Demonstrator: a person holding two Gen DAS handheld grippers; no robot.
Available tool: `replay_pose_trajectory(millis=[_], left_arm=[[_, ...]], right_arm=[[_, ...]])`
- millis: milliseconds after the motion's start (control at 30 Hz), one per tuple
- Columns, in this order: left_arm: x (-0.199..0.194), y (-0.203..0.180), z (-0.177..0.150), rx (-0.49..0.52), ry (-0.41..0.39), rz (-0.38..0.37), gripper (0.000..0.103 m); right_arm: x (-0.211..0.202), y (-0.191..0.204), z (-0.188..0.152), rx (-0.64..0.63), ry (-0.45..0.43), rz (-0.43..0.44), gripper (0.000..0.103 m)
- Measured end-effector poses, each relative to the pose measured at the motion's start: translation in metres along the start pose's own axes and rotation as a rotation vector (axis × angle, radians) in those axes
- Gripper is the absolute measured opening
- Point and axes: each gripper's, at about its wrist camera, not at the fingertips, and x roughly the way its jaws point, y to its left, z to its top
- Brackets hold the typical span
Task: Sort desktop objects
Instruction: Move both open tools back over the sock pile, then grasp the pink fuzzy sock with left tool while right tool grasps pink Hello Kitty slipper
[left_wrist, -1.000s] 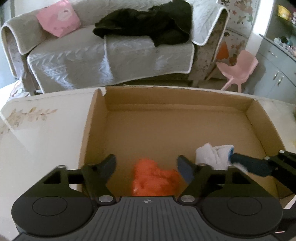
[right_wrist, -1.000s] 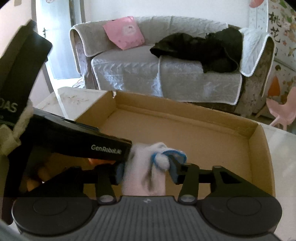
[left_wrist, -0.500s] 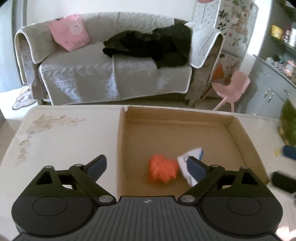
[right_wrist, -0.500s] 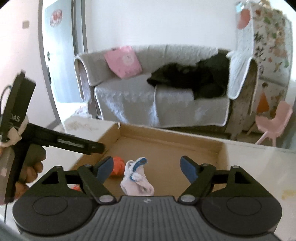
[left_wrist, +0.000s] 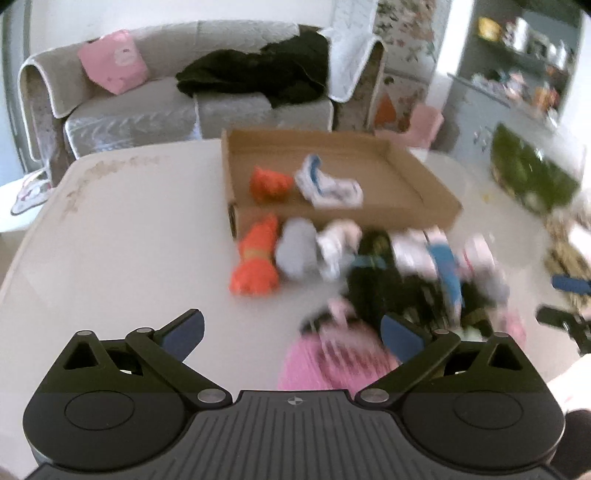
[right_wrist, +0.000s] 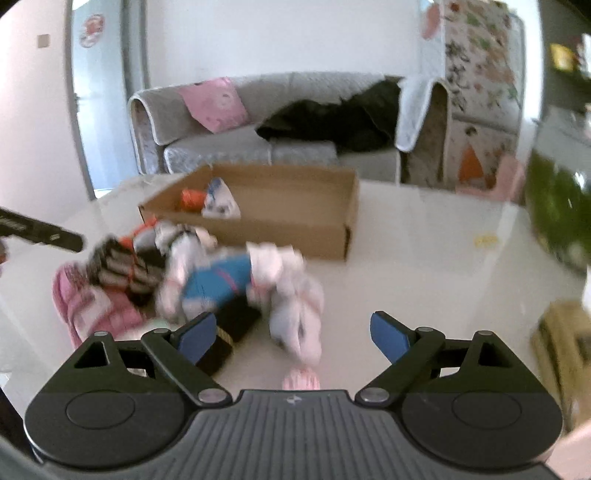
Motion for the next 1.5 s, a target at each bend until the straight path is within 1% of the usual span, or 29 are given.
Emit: replay_pose_trajectory(millis=[133, 200, 267, 367, 500, 600, 767, 933, 1100, 1167, 1300, 1367, 1500], left_arm=[[-0.009, -0.010, -0.023, -0.012, -0.006, -0.020, 0.102], [-0.009, -0.012, -0.027, -0.051, -0.016, -0.010, 0.102], [-0.004, -0.012, -0.028, -0.093, -0.004, -0.022, 0.103], [0.002, -0.014, -0.030, -0.147, 0.005, -0.016, 0.103], [0.007, -0.014, -0.039, -0.237, 0.027, -0.057, 0.103], [0.011, -0.018, -0.043, -0.275, 0.032, -0.049, 0.103], [0.015, -0.020, -0.042, -0.335, 0.037, -0.040, 0.103], [0.013, -0.019, -0.042, -0.379, 0.045, -0.033, 0.103], [0.022, -0.011, -0.043, -0.490, 0.078, -0.072, 0.103], [0.025, -0.011, -0.043, -0.519, 0.085, -0.079, 0.103], [0.029, -0.008, -0.044, -0.579, 0.096, -0.092, 0.103], [0.030, -0.005, -0.045, -0.636, 0.106, -0.114, 0.103], [0.032, -0.003, -0.044, -0.719, 0.121, -0.134, 0.103]], right_arm=[[0.007, 0.006, -0.004, 0.034, -0.030, -0.003, 0.088], [0.008, 0.007, -0.011, 0.045, -0.037, -0.005, 0.089], [0.006, 0.006, -0.018, 0.042, -0.036, -0.020, 0.088], [0.001, 0.002, -0.025, 0.056, -0.032, -0.024, 0.088], [0.004, -0.001, -0.028, 0.061, -0.017, -0.032, 0.088], [0.006, -0.001, -0.029, 0.072, -0.006, -0.031, 0.086], [0.014, 0.001, -0.033, 0.073, 0.027, -0.044, 0.079], [0.017, 0.006, -0.036, 0.047, 0.047, -0.045, 0.079], [0.018, 0.011, -0.037, 0.024, 0.063, -0.044, 0.077], [0.018, 0.012, -0.037, 0.018, 0.066, -0.040, 0.076], [0.017, 0.011, -0.038, 0.026, 0.068, -0.036, 0.075], [0.016, 0.010, -0.037, 0.034, 0.065, -0.033, 0.075], [0.016, 0.009, -0.036, 0.050, 0.064, -0.029, 0.075]])
